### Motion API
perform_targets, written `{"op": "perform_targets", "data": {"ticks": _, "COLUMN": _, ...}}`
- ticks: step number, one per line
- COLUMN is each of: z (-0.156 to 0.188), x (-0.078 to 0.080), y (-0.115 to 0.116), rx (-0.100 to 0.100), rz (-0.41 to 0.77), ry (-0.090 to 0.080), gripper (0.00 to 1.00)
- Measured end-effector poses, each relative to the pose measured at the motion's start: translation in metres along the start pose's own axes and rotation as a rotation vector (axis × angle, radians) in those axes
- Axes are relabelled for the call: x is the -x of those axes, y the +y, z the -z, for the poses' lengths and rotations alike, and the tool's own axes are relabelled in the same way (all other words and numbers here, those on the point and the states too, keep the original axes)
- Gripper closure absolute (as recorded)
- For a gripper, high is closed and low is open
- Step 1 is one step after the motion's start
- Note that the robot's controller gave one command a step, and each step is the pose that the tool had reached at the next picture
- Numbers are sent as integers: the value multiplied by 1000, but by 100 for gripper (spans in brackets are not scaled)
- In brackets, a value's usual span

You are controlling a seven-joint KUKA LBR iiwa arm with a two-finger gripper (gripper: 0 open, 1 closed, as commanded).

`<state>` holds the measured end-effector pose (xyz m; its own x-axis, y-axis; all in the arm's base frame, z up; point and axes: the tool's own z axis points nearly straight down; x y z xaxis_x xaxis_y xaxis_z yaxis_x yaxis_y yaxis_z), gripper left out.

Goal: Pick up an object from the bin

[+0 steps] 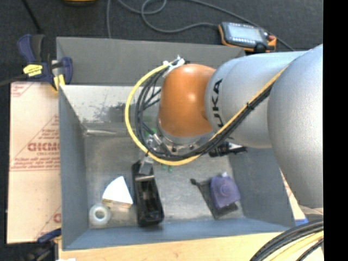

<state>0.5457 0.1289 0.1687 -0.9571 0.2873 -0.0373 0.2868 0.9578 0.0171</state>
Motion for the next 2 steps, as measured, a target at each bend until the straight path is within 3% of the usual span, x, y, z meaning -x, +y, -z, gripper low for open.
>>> {"op": "perform_targets", "data": {"ticks": 1, "z": -27, "x": 25, "y": 9, "rx": -11, "rz": 25, "ry": 19, "gripper": 100}}
{"op": "perform_targets", "data": {"ticks": 2, "z": -5, "x": 3, "y": 14, "rx": -2, "rz": -1, "ry": 4, "gripper": 100}}
